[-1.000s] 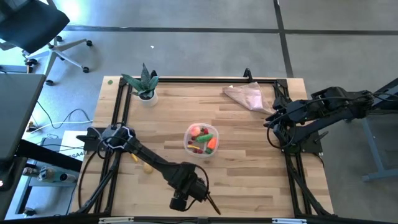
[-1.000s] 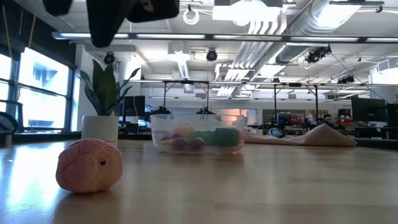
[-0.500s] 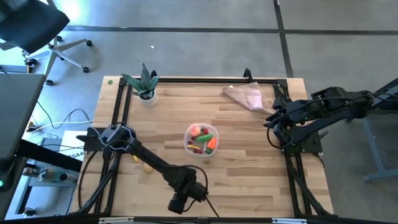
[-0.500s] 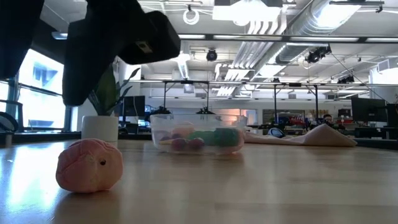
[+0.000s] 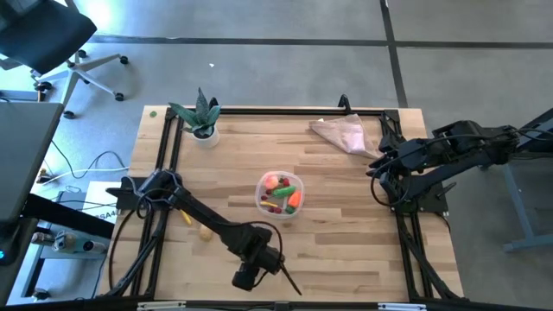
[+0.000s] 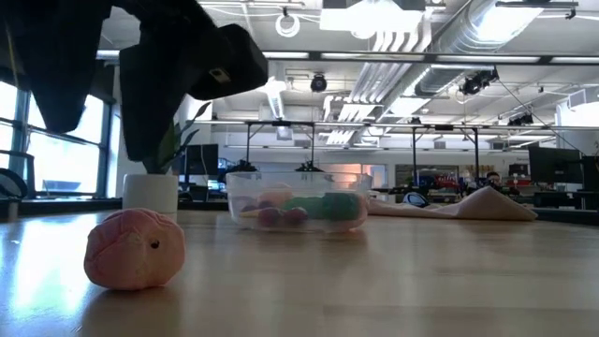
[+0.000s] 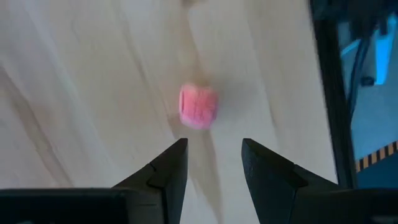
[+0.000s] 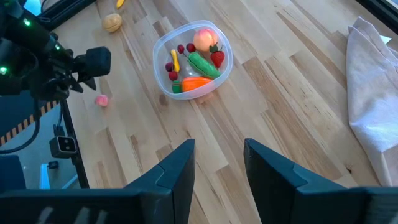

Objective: Pick and placing Produce into tupperware
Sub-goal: Put the pink peach into the transparent bin

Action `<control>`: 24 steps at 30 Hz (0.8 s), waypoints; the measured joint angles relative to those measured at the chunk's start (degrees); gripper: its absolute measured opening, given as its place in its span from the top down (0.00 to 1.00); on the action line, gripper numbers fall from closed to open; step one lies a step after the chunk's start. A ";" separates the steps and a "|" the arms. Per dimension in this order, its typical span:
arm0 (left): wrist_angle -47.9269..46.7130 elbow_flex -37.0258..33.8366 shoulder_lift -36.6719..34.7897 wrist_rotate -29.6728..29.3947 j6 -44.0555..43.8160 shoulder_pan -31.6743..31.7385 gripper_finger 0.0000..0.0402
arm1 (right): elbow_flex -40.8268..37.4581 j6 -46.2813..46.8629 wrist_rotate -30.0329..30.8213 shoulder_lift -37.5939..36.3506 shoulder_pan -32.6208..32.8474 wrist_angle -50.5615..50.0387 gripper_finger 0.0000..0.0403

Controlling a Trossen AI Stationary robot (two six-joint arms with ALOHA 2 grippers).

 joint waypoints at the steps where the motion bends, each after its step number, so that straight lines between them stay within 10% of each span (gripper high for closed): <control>1: 1.05 -0.18 -0.10 0.00 0.02 0.00 0.65 | 0.00 0.00 0.00 0.00 0.00 -0.02 0.68; 24: 4.47 -0.30 0.38 0.00 4.00 0.02 0.65 | 0.00 0.00 0.01 0.00 0.00 0.00 0.68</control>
